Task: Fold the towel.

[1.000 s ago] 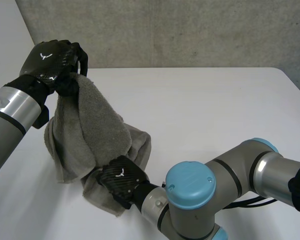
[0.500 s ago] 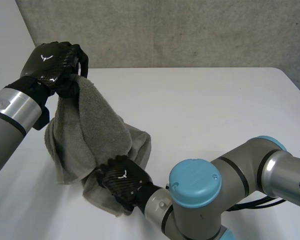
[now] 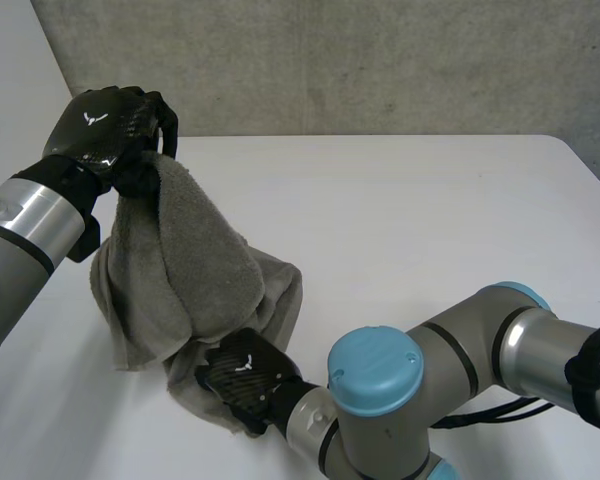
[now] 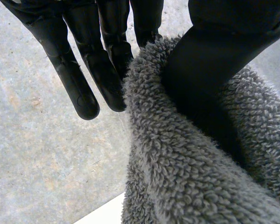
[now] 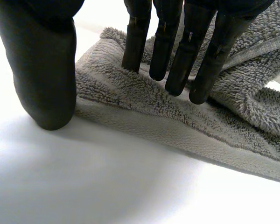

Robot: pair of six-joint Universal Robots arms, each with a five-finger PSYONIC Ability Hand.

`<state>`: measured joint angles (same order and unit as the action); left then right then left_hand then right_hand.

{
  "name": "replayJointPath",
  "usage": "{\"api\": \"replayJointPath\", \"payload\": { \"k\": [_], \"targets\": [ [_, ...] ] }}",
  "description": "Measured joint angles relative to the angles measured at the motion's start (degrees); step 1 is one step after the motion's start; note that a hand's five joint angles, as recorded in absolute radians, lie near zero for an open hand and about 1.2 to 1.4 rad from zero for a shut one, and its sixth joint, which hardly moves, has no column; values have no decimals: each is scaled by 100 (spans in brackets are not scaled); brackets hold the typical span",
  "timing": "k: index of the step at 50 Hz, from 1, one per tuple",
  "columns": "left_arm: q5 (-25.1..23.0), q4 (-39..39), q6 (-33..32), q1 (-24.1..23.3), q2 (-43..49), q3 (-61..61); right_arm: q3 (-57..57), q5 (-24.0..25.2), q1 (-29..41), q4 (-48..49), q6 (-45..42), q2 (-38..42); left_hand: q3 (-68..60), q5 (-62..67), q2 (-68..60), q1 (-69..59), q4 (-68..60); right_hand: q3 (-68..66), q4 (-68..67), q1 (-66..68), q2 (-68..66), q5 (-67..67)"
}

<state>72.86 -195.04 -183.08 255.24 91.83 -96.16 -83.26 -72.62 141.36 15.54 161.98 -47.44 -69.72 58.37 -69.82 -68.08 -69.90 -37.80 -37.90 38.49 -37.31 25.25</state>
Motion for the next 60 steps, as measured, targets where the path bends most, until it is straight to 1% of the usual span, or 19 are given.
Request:
{"api": "replayJointPath", "payload": {
  "k": [9,14,27,32,36,37,39,41,43,44,60],
  "targets": [
    [0,-4,-6,-1,22,-4,186,-39,24,-5,1,35,0,0,0,0,0,-198,-206,174,-152,28],
    [0,-5,-8,-4,34,-7,276,-50,56,-21,0,40,0,0,0,0,0,-199,-206,174,-152,443],
    [0,-8,-9,-10,48,-5,379,-34,77,-47,0,157,0,0,0,0,0,-199,-206,174,-152,465],
    [0,-8,-9,-10,62,-11,447,-38,82,-43,-3,241,0,0,0,0,0,-1084,-1069,1015,-1134,1061],
    [0,-8,-12,-13,70,-15,504,-52,84,-48,0,295,0,0,0,0,0,-2688,-2630,2677,-2770,2380],
    [0,-8,-14,-14,72,-16,513,-57,84,-54,4,298,0,0,0,0,0,-3361,-3388,3345,-3455,3021],
    [0,-8,-18,-15,74,-16,531,-64,84,-56,13,290,0,0,0,0,0,-3811,-3818,3775,-3846,3268],
    [0,-8,-21,-16,74,-16,547,-72,84,-53,23,273,0,0,0,0,0,-3892,-3878,3876,-3892,3349],
    [1,-9,-25,-17,74,-17,564,-73,84,-57,47,217,0,0,0,0,0,-3892,-3878,3880,-3892,4005],
    [0,-8,-25,-18,74,-17,565,-76,84,-61,68,186,0,0,0,0,0,-3892,-3878,3880,-3892,4070],
    [4,-8,-5,-13,63,-17,559,-51,50,-97,226,22,0,0,0,0,0,-3892,-3878,3880,-3892,4070]
  ]
}}
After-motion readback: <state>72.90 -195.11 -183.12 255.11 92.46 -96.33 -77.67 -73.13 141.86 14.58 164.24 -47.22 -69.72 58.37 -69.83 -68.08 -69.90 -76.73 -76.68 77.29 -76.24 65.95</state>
